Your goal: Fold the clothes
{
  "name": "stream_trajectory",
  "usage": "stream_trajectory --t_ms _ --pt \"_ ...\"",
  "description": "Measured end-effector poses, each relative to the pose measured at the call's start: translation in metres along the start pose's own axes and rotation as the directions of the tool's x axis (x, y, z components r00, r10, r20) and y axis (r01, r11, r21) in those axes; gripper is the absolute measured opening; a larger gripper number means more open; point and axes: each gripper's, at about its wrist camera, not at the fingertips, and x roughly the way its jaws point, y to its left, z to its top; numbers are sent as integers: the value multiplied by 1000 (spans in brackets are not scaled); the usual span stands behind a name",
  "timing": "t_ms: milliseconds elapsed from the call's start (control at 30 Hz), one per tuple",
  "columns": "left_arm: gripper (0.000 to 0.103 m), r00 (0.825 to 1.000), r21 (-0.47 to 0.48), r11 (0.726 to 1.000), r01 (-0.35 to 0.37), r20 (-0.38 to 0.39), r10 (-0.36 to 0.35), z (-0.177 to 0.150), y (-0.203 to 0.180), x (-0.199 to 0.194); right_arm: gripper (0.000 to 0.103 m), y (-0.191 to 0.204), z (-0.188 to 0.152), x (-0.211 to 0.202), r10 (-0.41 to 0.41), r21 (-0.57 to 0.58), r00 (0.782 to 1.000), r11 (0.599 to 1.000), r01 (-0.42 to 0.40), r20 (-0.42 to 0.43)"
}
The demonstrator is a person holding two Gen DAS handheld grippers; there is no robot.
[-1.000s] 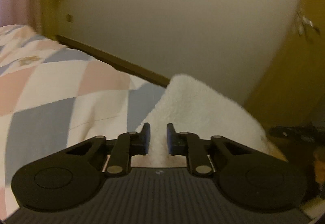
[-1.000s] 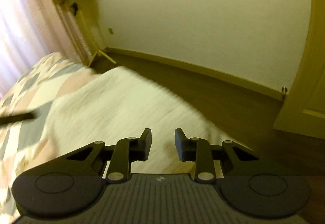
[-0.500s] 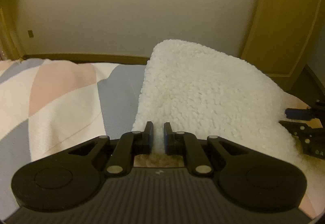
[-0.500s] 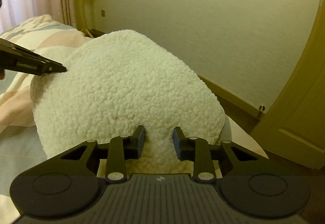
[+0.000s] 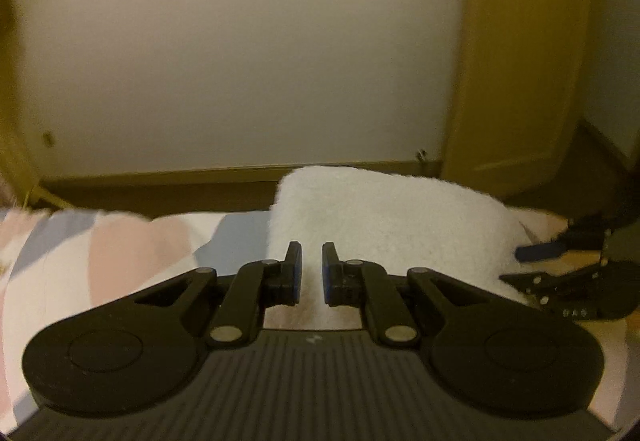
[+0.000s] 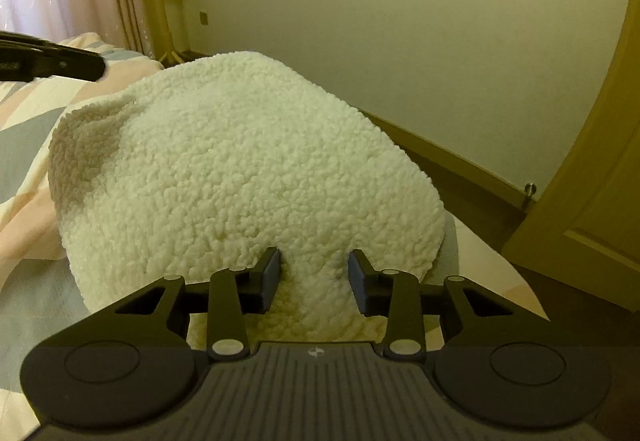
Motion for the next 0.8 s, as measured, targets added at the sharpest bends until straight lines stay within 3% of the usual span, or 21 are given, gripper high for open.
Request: stream_trajectory --t_ms 133,300,433,533,667,800 --pt "7 994 22 1000 8 -113 -5 -23 -1 57 36 0 -4 0 13 2 1000 1000 -13 6" --pt "6 995 -71 997 22 -97 -29 -33 9 72 37 5 -8 3 22 -6 1000 1000 -22 16" --pt "6 998 -34 999 20 -62 -22 -17 7 48 37 5 -6 -5 25 9 1000 1000 -25 15" --pt "6 999 -8 999 44 -28 -44 -1 4 37 35 0 4 -27 35 51 996 998 -39 76" --pt "6 997 43 997 60 -49 -57 8 -4 59 35 5 23 -34 17 26 988 999 -21 151" --pt "0 994 68 996 60 -101 -53 -2 -16 89 34 4 24 -4 -11 -1 993 1000 11 117"
